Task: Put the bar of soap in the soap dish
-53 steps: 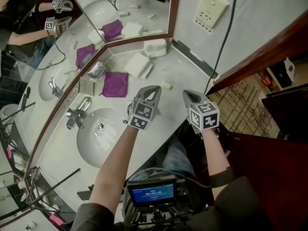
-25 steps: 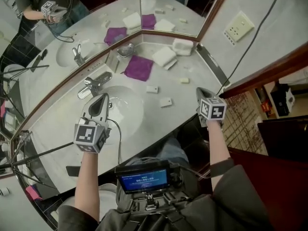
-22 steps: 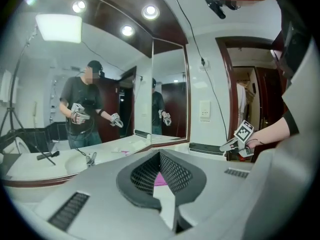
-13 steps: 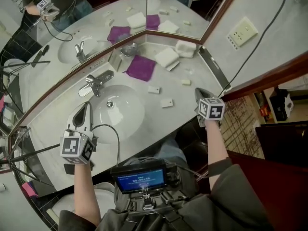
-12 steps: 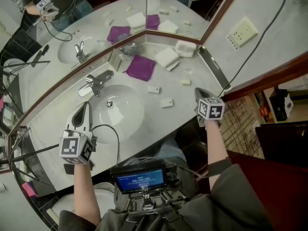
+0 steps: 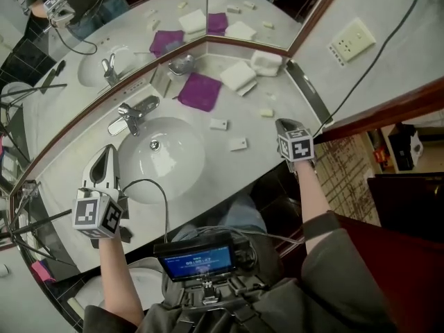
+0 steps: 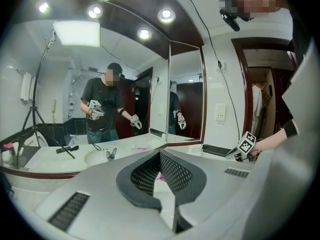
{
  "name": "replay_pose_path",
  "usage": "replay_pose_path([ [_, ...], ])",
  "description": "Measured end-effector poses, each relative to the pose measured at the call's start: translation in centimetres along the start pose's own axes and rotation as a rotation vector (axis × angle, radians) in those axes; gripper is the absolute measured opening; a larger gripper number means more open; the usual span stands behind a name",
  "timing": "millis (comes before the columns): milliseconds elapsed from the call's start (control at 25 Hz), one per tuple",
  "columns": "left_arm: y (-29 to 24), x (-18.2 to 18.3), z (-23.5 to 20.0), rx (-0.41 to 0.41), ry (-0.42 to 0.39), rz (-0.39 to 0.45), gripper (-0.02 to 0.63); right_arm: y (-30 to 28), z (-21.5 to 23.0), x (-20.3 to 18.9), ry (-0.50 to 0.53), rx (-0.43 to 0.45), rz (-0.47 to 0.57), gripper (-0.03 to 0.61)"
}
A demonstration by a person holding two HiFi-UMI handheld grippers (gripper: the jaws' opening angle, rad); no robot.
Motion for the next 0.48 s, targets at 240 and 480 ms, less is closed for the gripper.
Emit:
replay_pose_path([
  [240, -0.3, -0.4, -0.5, 0.035, -0.013, -0.039, 0.0, -4.3, -0.4, -0.4, 0.356, 0.065, -0.133, 0.181],
  [480, -0.8, -0.6, -1.1, 0.074, -0.008, -0.054, 0.0, -9.1, 0.5, -2.5, 0.679, 0.135, -0.262, 0.237],
])
Point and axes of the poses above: the fingertips, and each gripper's own axes: y backward along the fingers, z to its right, x out of its top, the point moved 1 cm from there along y, backward along the fingers
